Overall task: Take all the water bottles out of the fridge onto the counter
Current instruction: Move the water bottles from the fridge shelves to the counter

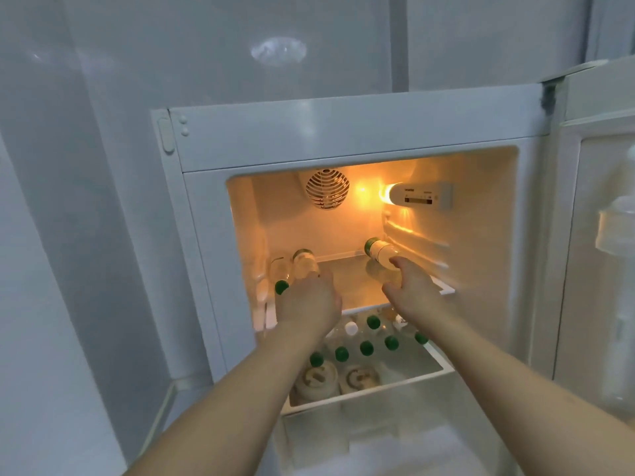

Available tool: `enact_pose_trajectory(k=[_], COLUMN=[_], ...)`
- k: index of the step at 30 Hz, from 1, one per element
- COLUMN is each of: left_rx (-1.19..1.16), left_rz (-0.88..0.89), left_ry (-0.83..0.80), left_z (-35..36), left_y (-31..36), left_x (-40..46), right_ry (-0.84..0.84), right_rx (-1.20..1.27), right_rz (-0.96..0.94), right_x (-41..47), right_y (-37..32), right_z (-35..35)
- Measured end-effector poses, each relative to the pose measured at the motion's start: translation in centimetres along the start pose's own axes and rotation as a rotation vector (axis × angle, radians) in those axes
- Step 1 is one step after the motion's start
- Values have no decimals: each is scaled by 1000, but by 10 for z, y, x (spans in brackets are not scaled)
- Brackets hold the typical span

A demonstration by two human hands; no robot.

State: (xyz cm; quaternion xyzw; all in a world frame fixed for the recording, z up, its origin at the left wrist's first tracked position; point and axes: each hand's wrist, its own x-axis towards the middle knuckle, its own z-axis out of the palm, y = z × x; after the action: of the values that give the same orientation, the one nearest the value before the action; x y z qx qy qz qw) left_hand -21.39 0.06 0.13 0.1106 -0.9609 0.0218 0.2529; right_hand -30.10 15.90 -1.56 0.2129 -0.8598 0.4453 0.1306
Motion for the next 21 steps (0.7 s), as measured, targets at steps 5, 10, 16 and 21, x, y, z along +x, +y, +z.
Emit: enact_pose_trajectory(k=[5, 10, 16, 21], left_rx=[57, 138, 325, 472], left_rz=[-116, -243, -232, -133], left_ry=[-17, -64, -174, -202], left_z=[39, 76, 100, 116], left_y=[1, -10, -20, -19], left_x=[53, 88, 119, 121], right_ry=[-3, -9, -57, 13], right_rx=[-51, -118, -204, -421], right_rz=[66, 153, 207, 148], right_x=[67, 118, 159, 173], right_y=[41, 74, 98, 108], right_z=[16, 29, 52, 61])
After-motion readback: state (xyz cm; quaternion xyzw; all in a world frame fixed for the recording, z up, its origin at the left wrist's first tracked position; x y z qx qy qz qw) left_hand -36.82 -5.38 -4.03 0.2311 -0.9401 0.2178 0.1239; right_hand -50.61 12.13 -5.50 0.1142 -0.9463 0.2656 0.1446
